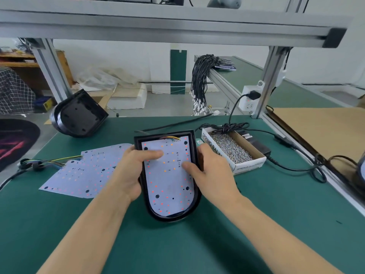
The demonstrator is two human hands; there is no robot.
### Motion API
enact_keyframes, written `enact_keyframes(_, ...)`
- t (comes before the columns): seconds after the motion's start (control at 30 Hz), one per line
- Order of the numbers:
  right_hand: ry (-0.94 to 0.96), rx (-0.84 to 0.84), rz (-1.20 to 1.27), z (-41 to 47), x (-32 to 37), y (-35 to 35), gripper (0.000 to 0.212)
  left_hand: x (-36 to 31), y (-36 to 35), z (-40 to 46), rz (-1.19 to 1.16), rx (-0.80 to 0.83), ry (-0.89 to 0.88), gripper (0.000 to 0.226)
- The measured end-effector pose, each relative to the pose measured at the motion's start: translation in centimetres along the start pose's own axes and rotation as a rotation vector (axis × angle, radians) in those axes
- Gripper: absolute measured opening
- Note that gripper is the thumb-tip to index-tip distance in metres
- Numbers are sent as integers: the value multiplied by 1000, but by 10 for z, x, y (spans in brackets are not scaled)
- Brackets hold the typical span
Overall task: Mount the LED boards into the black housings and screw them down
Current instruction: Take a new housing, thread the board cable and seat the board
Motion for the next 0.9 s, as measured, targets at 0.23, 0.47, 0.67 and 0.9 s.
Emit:
enact_keyframes(0.23,-31,348,533,6,1,6,36,10,4,1,33,13,-34,39)
enact_keyframes(0.47,-101,247,758,3,-1,1,14,13,6,-3,12,22,-120,24)
enact_keyframes(0.67,-54,61,821,3,9,-4,18,15,-4,-8,144,-103,-303,4)
enact_keyframes(0.9,-12,10,915,0,14,-6,36,20,-7,-17,150,-138,-344,5)
Point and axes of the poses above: each hand's wrist, its own z-axis towards the middle knuckle, its own y-axis out of the back of the hand, x = y × z, the point moved 1 cm from there along z, towards the middle knuckle, and after that the axes turned 15 degrees about x, right-handed, at the moved point
